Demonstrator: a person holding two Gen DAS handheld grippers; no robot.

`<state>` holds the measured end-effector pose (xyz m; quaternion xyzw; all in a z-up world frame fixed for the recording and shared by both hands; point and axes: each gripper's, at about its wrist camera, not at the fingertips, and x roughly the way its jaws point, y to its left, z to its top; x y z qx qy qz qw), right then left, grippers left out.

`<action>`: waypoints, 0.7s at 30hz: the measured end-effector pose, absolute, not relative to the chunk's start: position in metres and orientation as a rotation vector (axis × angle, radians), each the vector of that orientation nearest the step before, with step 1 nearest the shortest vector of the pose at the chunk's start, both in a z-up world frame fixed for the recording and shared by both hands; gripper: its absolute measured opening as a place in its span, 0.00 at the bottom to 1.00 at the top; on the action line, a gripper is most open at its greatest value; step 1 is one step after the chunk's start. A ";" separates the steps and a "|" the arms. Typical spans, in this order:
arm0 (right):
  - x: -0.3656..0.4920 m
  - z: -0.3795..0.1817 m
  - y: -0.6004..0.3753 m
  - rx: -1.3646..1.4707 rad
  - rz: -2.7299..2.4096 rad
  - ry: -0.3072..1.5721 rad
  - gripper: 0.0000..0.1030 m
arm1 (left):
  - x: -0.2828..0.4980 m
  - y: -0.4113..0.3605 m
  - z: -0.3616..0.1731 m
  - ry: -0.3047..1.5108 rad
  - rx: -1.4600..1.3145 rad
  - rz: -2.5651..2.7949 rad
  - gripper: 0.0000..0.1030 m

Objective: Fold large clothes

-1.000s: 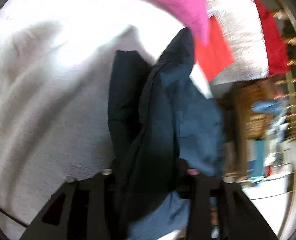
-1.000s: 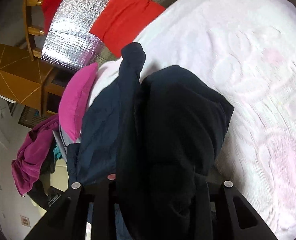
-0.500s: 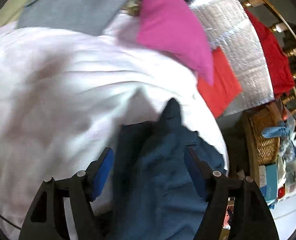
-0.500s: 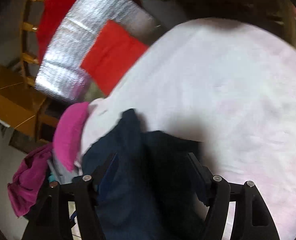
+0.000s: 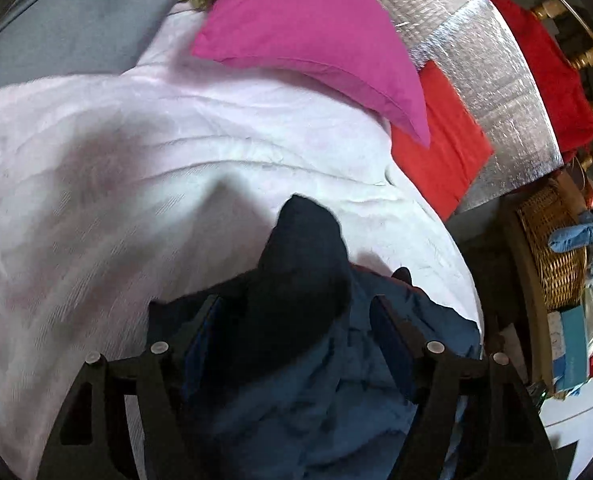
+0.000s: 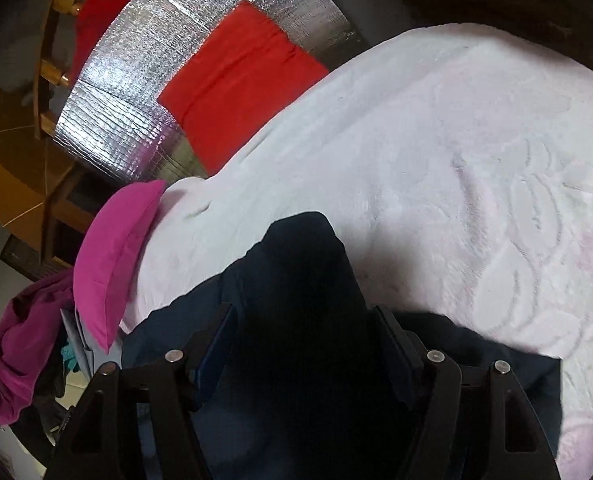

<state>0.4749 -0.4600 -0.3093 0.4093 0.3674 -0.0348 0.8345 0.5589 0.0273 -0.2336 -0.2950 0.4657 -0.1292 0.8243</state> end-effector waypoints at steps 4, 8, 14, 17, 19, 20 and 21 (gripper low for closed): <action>0.489 -0.306 -0.449 0.741 -0.079 0.810 0.17 | 0.569 0.020 -0.230 0.959 -0.552 -0.283 0.31; 0.484 -0.281 -0.446 0.671 -0.112 0.715 0.11 | 0.575 0.021 -0.225 0.919 -0.573 -0.301 0.25; 0.491 -0.299 -0.464 0.741 -0.151 0.724 0.11 | 0.589 0.020 -0.241 0.939 -0.518 -0.219 0.28; 0.499 -0.332 -0.469 0.809 -0.127 0.832 0.19 | 0.596 0.020 -0.261 1.021 -0.533 -0.193 0.31; 0.493 -0.325 -0.473 0.825 -0.130 0.805 0.23 | 0.591 0.019 -0.250 0.987 -0.493 -0.169 0.33; 0.489 -0.321 -0.474 0.824 -0.144 0.799 0.27 | 0.589 0.019 -0.247 0.980 -0.481 -0.158 0.39; 0.486 -0.319 -0.475 0.830 -0.160 0.802 0.45 | 0.586 0.020 -0.243 0.973 -0.471 -0.146 0.43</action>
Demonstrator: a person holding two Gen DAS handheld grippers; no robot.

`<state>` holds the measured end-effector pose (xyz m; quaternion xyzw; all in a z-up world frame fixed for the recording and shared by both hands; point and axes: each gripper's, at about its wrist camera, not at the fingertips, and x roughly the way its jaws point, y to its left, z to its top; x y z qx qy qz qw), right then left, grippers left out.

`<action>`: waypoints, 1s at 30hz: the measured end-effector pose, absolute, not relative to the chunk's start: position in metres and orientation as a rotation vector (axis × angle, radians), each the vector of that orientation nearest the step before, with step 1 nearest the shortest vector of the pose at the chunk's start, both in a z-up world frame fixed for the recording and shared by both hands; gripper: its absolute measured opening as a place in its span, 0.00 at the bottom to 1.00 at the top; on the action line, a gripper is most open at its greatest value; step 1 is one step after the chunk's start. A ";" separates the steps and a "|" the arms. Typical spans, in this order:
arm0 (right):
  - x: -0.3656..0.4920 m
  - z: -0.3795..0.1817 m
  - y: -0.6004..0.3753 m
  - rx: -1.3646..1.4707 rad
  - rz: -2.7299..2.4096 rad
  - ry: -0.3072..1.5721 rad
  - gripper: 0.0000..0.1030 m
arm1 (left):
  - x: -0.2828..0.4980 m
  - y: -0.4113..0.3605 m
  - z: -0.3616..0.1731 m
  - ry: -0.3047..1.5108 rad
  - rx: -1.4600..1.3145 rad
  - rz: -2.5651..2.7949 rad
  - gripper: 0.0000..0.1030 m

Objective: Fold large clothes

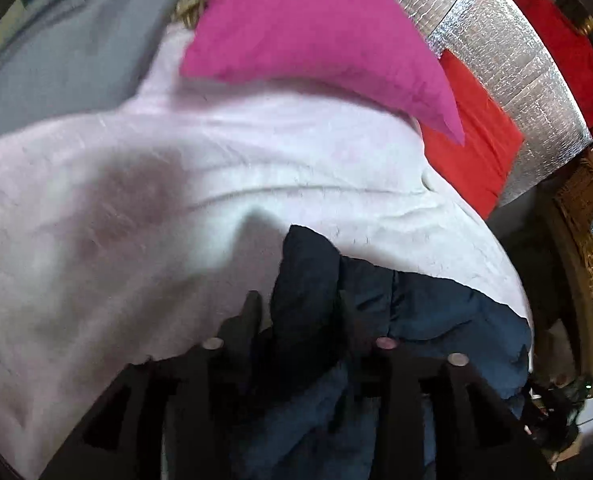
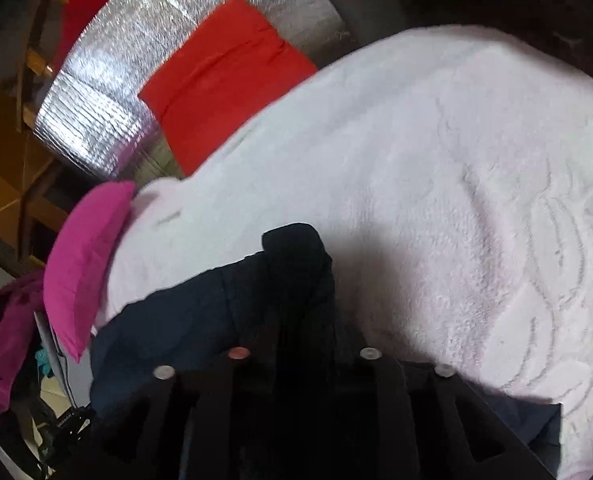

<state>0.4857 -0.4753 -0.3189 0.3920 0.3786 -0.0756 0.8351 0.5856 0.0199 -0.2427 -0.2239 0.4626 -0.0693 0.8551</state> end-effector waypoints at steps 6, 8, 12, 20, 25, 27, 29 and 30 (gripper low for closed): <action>0.450 -0.280 -0.468 0.771 -0.165 0.677 0.71 | 0.554 0.023 -0.204 0.852 -0.442 -0.140 0.53; 0.438 -0.262 -0.451 0.692 -0.106 0.644 0.56 | 0.536 0.011 -0.185 0.793 -0.406 -0.192 0.61; 0.435 -0.256 -0.407 0.590 -0.006 0.684 0.42 | 0.512 -0.028 -0.178 0.810 -0.306 -0.302 0.64; 0.464 -0.293 -0.356 0.473 -0.021 0.914 0.42 | 0.508 -0.069 -0.234 1.030 -0.121 -0.241 0.64; 0.469 -0.264 -0.335 0.464 0.036 0.842 0.42 | 0.495 -0.055 -0.218 0.986 -0.186 -0.260 0.64; 0.475 -0.250 -0.320 0.444 0.074 0.806 0.42 | 0.488 -0.050 -0.210 0.950 -0.188 -0.259 0.64; 0.491 -0.242 -0.305 0.444 0.094 0.804 0.42 | 0.479 -0.044 -0.204 0.910 -0.175 -0.239 0.65; 0.498 -0.242 -0.302 0.438 0.092 0.809 0.42 | 0.476 -0.042 -0.203 0.899 -0.166 -0.231 0.66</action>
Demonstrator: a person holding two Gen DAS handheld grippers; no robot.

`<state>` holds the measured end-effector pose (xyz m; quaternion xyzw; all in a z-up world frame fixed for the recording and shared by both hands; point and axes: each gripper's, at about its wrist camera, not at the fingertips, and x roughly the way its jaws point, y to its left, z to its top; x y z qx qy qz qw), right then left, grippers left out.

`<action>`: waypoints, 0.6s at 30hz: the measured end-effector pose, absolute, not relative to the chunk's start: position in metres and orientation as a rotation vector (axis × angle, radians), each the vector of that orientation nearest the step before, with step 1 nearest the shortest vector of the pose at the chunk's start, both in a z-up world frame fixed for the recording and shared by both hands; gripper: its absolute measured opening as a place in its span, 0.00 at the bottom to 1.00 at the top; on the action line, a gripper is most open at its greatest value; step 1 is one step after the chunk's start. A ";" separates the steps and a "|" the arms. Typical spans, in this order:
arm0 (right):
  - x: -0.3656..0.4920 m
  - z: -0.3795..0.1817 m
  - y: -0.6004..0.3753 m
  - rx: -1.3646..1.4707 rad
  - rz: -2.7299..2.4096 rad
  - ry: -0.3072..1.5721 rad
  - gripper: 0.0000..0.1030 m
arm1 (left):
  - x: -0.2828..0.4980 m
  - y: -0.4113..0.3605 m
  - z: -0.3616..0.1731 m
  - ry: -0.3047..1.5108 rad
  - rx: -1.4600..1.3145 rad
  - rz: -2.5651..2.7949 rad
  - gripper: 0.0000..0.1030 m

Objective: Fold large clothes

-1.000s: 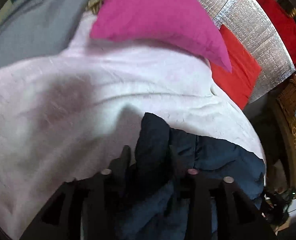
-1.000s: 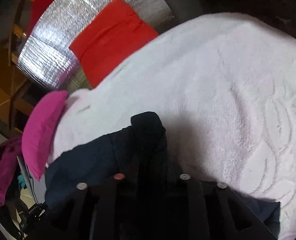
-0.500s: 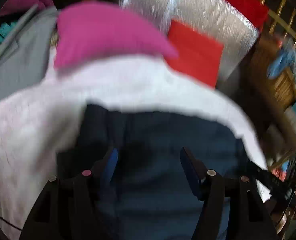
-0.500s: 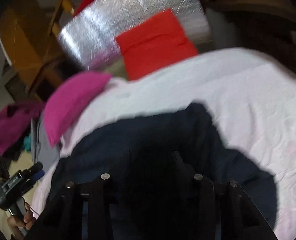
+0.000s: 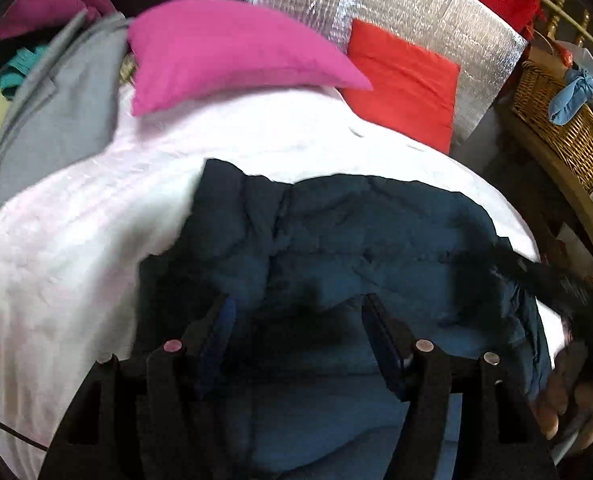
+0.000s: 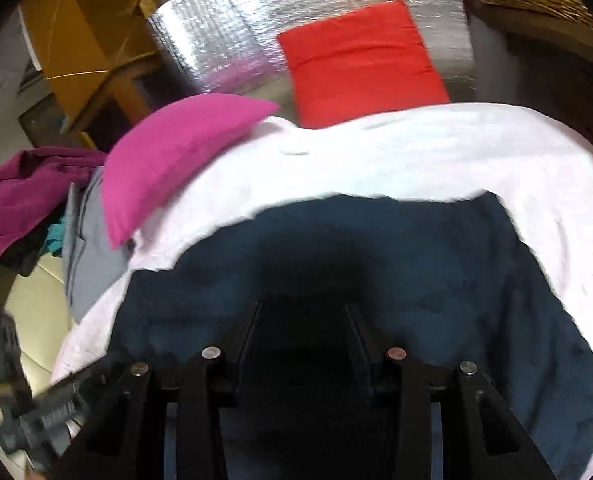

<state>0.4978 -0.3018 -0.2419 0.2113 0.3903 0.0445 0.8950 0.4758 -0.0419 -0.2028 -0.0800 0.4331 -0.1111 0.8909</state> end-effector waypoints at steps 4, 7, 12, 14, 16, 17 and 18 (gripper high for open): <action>0.546 -0.265 -0.289 0.429 0.037 0.929 0.42 | 0.462 -0.033 -0.201 0.875 -0.127 -0.222 0.66; 0.567 -0.296 -0.297 0.516 0.038 1.032 0.41 | 0.459 -0.032 -0.200 0.873 -0.103 -0.211 0.66; 0.547 -0.280 -0.308 0.543 0.063 1.004 0.40 | 0.451 -0.024 -0.195 0.857 -0.120 -0.204 0.66; 0.523 -0.271 -0.314 0.547 0.081 0.961 0.40 | 0.447 -0.022 -0.194 0.845 -0.125 -0.209 0.66; 0.490 -0.259 -0.326 0.539 0.078 0.905 0.40 | 0.440 -0.022 -0.191 0.837 -0.132 -0.220 0.66; 0.475 -0.254 -0.330 0.522 0.065 0.886 0.40 | 0.437 -0.023 -0.191 0.840 -0.134 -0.229 0.66; 0.460 -0.251 -0.336 0.509 0.048 0.871 0.40 | 0.436 -0.024 -0.191 0.846 -0.134 -0.233 0.67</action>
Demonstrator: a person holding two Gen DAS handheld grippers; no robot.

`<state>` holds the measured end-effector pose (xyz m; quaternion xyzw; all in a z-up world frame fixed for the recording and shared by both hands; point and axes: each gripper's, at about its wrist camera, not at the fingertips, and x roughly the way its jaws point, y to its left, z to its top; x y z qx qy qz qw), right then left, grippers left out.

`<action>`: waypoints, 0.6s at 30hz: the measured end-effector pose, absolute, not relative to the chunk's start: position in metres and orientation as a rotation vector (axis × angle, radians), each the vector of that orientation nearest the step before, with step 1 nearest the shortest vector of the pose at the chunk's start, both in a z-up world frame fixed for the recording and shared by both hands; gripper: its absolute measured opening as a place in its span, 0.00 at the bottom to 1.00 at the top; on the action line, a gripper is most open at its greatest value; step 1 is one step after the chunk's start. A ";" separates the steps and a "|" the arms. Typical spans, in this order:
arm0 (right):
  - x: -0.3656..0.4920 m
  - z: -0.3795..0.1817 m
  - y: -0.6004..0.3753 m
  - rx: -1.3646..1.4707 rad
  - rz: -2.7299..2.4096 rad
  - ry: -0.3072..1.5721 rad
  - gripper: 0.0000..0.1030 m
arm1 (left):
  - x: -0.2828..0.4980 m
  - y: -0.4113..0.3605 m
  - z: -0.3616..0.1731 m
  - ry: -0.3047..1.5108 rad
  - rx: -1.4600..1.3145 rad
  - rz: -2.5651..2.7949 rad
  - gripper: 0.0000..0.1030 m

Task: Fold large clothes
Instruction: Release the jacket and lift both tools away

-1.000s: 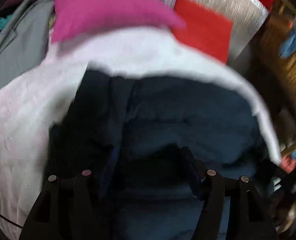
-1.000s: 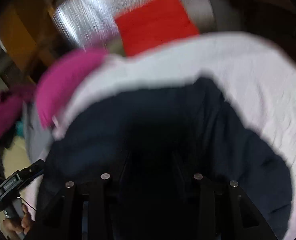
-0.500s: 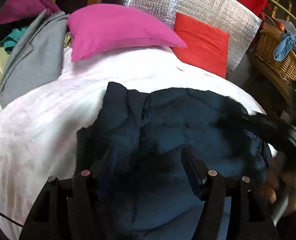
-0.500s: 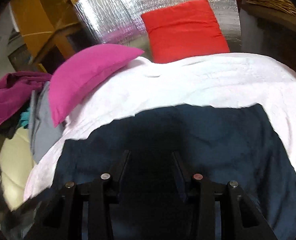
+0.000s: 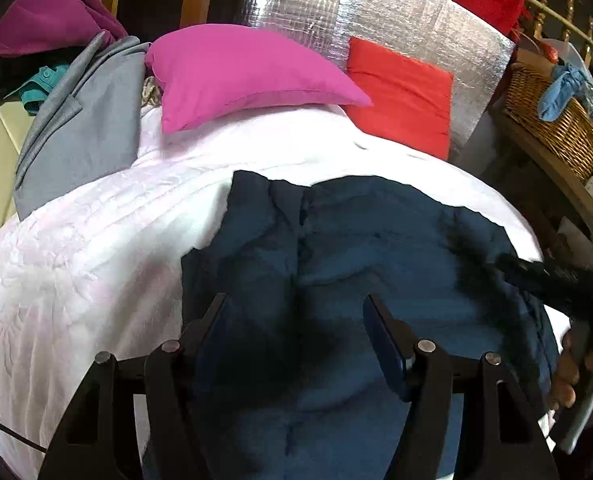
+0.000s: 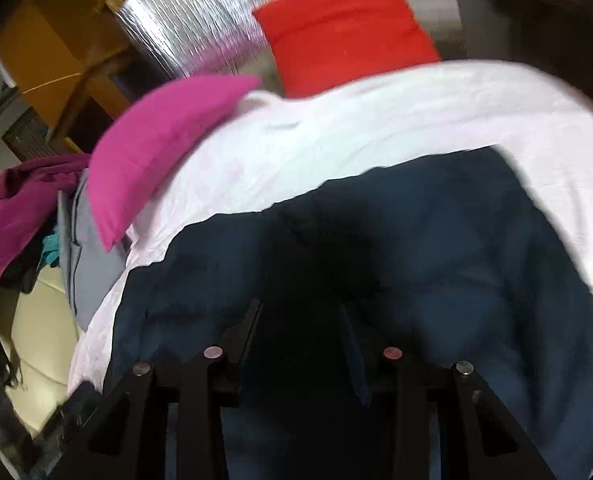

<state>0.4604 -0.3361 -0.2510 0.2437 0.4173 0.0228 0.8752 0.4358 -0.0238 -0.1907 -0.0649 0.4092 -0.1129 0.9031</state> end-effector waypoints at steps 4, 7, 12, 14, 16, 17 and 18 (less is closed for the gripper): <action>0.404 -0.249 -0.368 0.508 -0.051 0.835 0.40 | 0.425 -0.029 -0.196 0.899 -0.114 -0.224 0.67; 0.373 -0.254 -0.386 0.523 -0.116 0.827 0.40 | 0.415 -0.030 -0.204 0.935 -0.105 -0.200 0.67; 0.352 -0.283 -0.402 0.558 -0.127 0.897 0.41 | 0.405 -0.045 -0.230 0.938 0.026 -0.155 0.70; 0.352 -0.296 -0.399 0.545 -0.102 0.904 0.41 | 0.398 -0.049 -0.228 0.914 0.063 -0.141 0.70; 0.348 -0.288 -0.396 0.534 -0.094 0.896 0.41 | 0.390 -0.046 -0.223 0.911 0.041 -0.142 0.70; 0.343 -0.284 -0.396 0.553 -0.078 0.879 0.41 | 0.387 -0.044 -0.220 0.906 0.025 -0.146 0.70; 0.336 -0.280 -0.396 0.576 -0.057 0.856 0.43 | 0.381 -0.041 -0.217 0.896 0.004 -0.151 0.70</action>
